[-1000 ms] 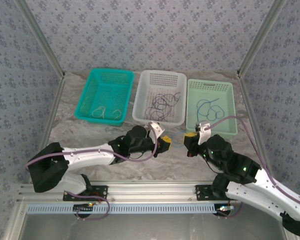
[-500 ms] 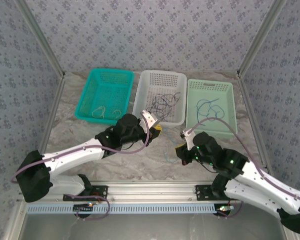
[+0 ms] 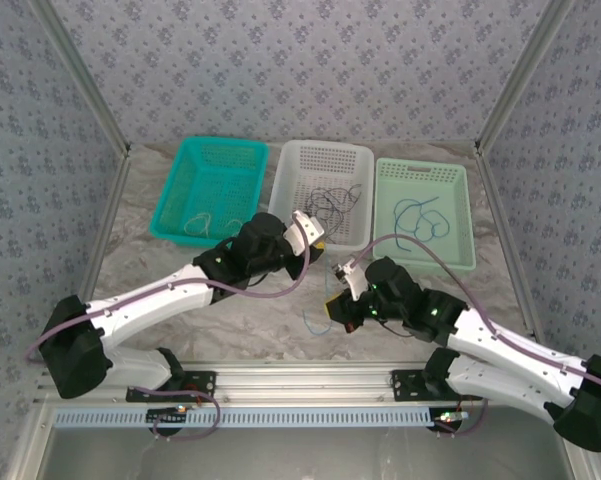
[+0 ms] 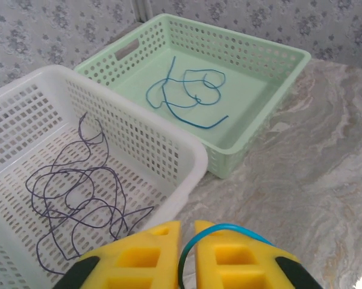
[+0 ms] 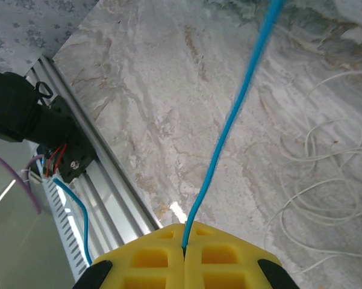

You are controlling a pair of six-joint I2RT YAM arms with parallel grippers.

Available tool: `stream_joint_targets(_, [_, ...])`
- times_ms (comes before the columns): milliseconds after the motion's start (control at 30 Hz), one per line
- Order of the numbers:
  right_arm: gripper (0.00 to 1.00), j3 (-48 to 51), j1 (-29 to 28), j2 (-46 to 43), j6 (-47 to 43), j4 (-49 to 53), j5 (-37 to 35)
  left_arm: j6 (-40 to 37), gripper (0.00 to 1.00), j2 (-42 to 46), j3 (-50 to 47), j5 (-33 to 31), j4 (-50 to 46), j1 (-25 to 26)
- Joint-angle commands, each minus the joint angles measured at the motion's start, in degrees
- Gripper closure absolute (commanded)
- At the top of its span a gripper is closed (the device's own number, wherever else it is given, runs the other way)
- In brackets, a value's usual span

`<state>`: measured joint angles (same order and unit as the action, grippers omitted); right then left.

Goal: Untangle the cables

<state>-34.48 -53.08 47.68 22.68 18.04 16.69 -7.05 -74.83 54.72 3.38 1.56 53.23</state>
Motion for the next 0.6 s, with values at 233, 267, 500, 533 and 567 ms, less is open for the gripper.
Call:
stream_joint_targets(233, [1.00, -0.83, 5.77, -7.19, 1.40, 8.47, -1.67, 0.63, 0.64, 1.07, 0.28, -6.65, 3.52, -0.58])
stream_joint_targets(267, [1.00, -1.27, 7.68, -7.95, 1.05, 9.15, -0.22, 0.58, 0.59, 1.40, -0.10, -7.38, 3.62, -0.59])
stream_joint_targets(500, [1.00, -4.83, 14.75, -8.29, -2.18, 16.14, 4.94, 0.42, 0.31, 1.98, -0.50, -14.24, 2.57, -0.59])
stream_joint_targets(533, [1.00, -5.31, 15.41, -8.31, -2.75, 18.29, 4.72, 0.73, 0.23, 2.06, -0.52, -15.46, 2.58, -0.59])
stream_joint_targets(567, [1.00, -6.08, 16.14, -8.39, -3.30, 19.50, 4.19, 1.11, 0.13, 2.14, -0.60, -16.63, 2.52, -0.58])
